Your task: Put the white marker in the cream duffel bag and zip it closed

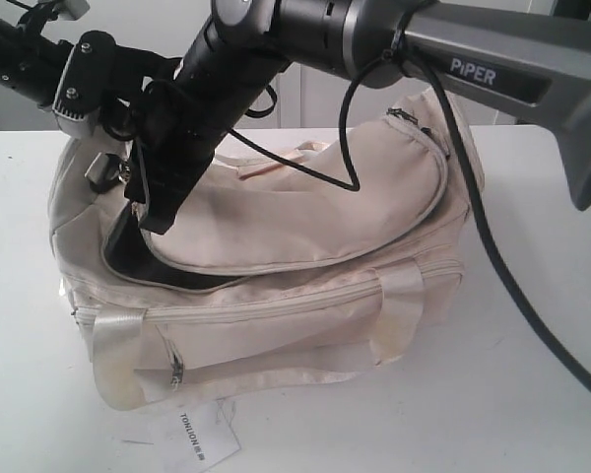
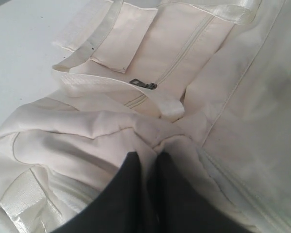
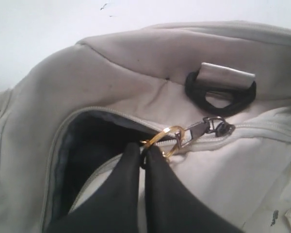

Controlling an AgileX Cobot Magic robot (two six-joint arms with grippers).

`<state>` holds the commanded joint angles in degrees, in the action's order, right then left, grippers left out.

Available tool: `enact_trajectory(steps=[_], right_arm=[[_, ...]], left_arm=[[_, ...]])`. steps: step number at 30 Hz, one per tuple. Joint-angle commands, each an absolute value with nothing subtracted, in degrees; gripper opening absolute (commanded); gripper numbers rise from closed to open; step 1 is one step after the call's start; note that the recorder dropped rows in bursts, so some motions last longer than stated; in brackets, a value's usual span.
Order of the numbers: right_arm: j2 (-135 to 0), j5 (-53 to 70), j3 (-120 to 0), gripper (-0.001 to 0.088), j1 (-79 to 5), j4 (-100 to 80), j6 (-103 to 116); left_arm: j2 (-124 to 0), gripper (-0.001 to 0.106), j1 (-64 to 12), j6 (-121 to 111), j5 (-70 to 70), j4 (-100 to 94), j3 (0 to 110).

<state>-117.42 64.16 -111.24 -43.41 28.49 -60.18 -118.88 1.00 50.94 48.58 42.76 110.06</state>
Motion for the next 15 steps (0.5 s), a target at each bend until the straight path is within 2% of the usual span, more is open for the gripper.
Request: enact_trajectory(steps=[15], right_arm=[[-117.2, 66.2, -111.2, 0.0000, -43.4, 29.8, -60.2]], left_arm=[[-118.9, 0.000, 1.0, 49.7, 47.9, 42.8, 110.1]])
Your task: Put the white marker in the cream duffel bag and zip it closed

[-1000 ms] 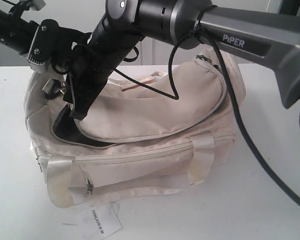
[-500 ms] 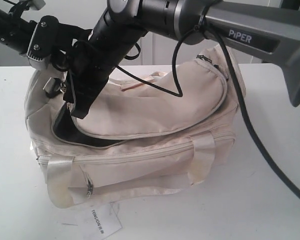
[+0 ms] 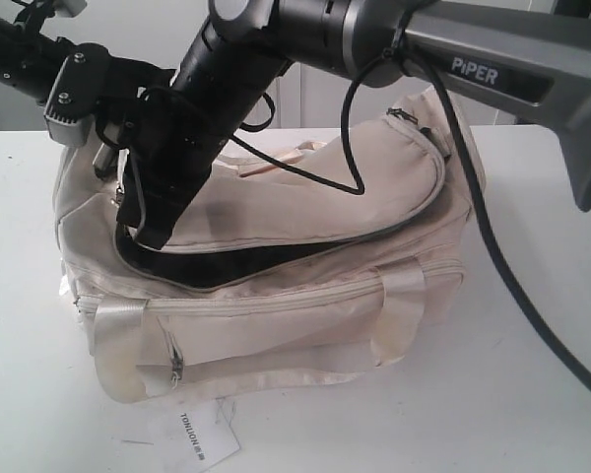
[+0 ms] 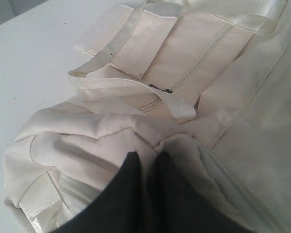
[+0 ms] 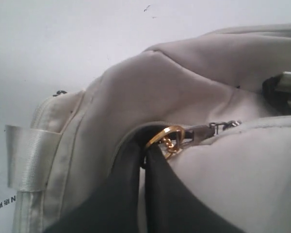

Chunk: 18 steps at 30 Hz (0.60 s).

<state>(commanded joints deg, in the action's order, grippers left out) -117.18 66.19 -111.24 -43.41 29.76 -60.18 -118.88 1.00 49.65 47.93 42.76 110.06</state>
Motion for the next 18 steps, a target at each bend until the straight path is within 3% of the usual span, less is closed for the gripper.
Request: enact_trajectory(steps=[18], right_arm=[[-117.2, 69.2, -111.2, 0.0000, -43.4, 30.5, -60.3]], left_arm=[[-118.9, 0.000, 1.0, 49.7, 48.0, 42.8, 110.1]])
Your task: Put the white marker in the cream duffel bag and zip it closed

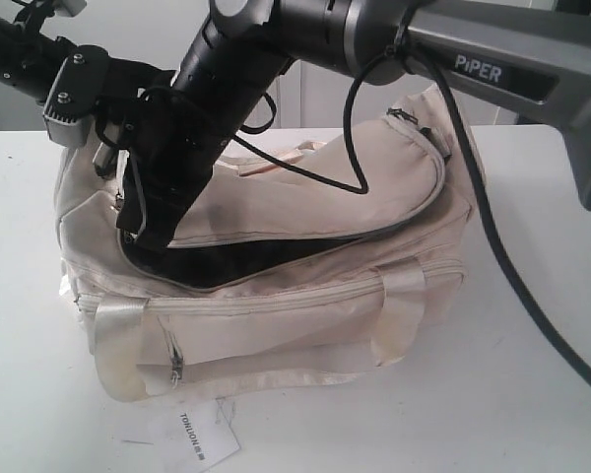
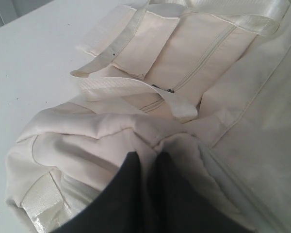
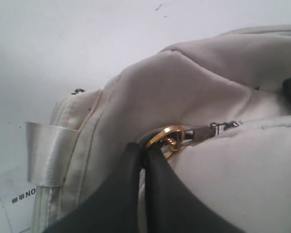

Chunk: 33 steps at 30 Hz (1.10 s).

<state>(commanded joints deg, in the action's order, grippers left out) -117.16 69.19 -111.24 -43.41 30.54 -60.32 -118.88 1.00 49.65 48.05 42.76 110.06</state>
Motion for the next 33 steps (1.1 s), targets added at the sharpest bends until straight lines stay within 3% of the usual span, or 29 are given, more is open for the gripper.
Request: enact_trajectory(steps=[17, 20, 23, 25, 33], right_arm=[[-117.2, 70.0, -111.2, 0.0000, -43.4, 31.2, -61.3], [-117.2, 70.0, -111.2, 0.0000, -43.4, 30.9, -61.3], [-117.2, 68.9, -111.2, 0.0000, -43.4, 30.9, -61.3], [-117.2, 67.2, -111.2, 0.0000, -43.4, 31.0, -61.3], [-117.2, 62.3, -111.2, 0.0000, -43.4, 31.0, -58.9]], left_arm=[[-118.9, 0.001, 1.0, 47.9, 47.8, 43.3, 110.1], [-118.6, 0.018, 1.0, 45.6, 47.2, 43.2, 110.1], [-117.9, 0.052, 1.0, 44.5, 47.1, 42.9, 110.1], [-117.1, 0.068, 1.0, 41.4, 46.5, 42.2, 110.1], [-109.1, 0.067, 3.8, 27.2, 47.8, 29.9, 110.1]])
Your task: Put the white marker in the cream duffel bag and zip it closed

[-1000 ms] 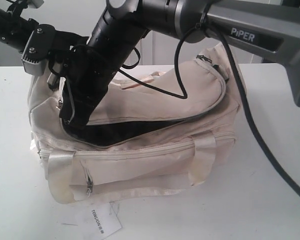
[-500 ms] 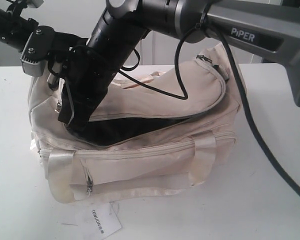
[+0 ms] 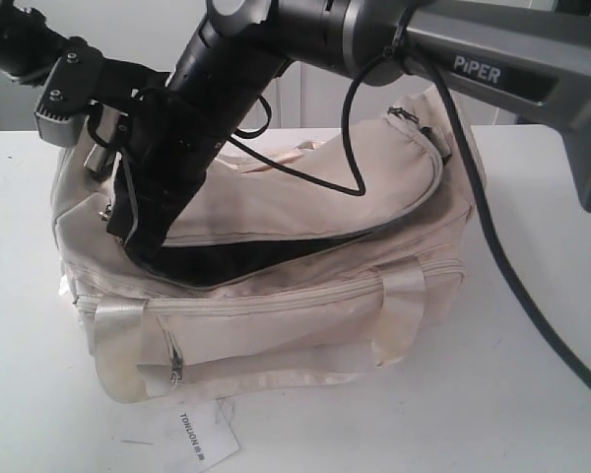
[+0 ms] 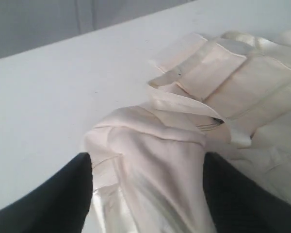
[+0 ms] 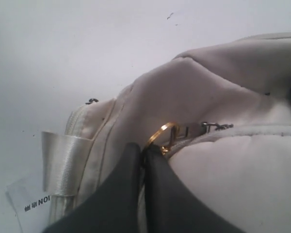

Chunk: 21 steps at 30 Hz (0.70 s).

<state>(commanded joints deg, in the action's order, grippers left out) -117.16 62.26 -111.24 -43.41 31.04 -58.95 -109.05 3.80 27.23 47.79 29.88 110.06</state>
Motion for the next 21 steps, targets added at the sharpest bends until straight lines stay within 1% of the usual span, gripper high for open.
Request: enact_trajectory(steps=[5, 9, 12, 21], right_arm=[[-117.2, 62.3, -111.2, 0.0000, -43.4, 31.0, -57.6], [-117.2, 61.6, -111.2, 0.0000, -43.4, 31.0, -55.5], [-117.2, 61.4, -111.2, 0.0000, -43.4, 31.0, -53.5], [-117.2, 63.9, -111.2, 0.0000, -43.4, 31.0, -51.7]], left_arm=[[-102.9, 0.067, 5.6, 25.2, 57.5, 30.3, 107.9], [-98.4, 0.064, 5.6, 23.4, 59.6, 30.9, 101.3], [-94.2, 0.062, 5.6, 22.7, 59.4, 31.4, 94.3], [-80.3, 0.062, 5.6, 21.4, 50.4, 32.2, 75.5]])
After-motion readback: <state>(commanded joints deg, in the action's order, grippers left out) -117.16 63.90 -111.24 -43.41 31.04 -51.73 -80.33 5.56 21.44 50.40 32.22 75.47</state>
